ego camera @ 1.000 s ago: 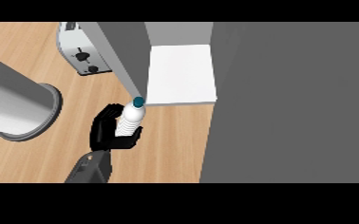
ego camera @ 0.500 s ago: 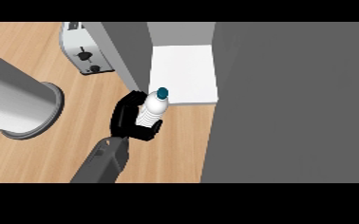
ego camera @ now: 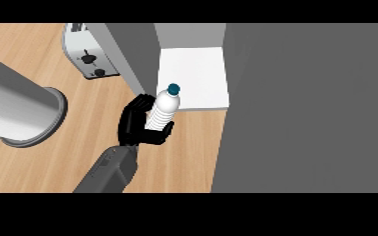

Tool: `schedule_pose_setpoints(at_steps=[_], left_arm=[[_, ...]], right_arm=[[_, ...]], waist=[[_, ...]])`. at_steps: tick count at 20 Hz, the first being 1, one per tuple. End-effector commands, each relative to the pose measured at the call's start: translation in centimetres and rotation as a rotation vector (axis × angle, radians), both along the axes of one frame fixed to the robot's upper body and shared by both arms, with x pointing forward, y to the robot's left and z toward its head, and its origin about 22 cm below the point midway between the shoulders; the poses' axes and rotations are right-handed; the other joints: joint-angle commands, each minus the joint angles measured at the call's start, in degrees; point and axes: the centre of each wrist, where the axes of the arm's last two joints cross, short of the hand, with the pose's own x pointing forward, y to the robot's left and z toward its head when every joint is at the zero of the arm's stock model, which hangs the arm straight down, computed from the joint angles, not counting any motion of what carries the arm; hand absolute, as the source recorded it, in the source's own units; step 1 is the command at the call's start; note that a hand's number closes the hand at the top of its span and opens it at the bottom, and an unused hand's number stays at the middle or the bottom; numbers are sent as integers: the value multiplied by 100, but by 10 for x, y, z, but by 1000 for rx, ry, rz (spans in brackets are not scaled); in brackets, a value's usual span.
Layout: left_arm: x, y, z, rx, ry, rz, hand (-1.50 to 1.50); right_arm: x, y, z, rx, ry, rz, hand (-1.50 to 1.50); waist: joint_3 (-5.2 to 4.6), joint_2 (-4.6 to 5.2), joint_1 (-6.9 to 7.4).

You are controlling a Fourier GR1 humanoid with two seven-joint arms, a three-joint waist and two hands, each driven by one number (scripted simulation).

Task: Pick up the bottled water, place it into the cabinet and close the cabinet

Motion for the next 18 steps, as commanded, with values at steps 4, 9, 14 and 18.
schedule_pose_setpoints(at_steps=[4, 9, 14, 18], left_arm=[[36, -71, 68, 3, -121, -139, 150], [48, -78, 85, 27, -104, -84, 150], [46, -85, 88, 91, -85, -10, 150], [46, -90, 91, 137, -71, 24, 150]], right_arm=[[4, -18, 4, 94, -16, 61, -150], [3, -28, -4, 89, -3, 72, -150], [4, -37, 3, 91, -23, 90, -150], [8, -42, 11, 70, -32, 100, -150]], waist=[[-13, 2, -209], [-5, 27, -356], [-3, 38, -431], [-5, 57, -477]])
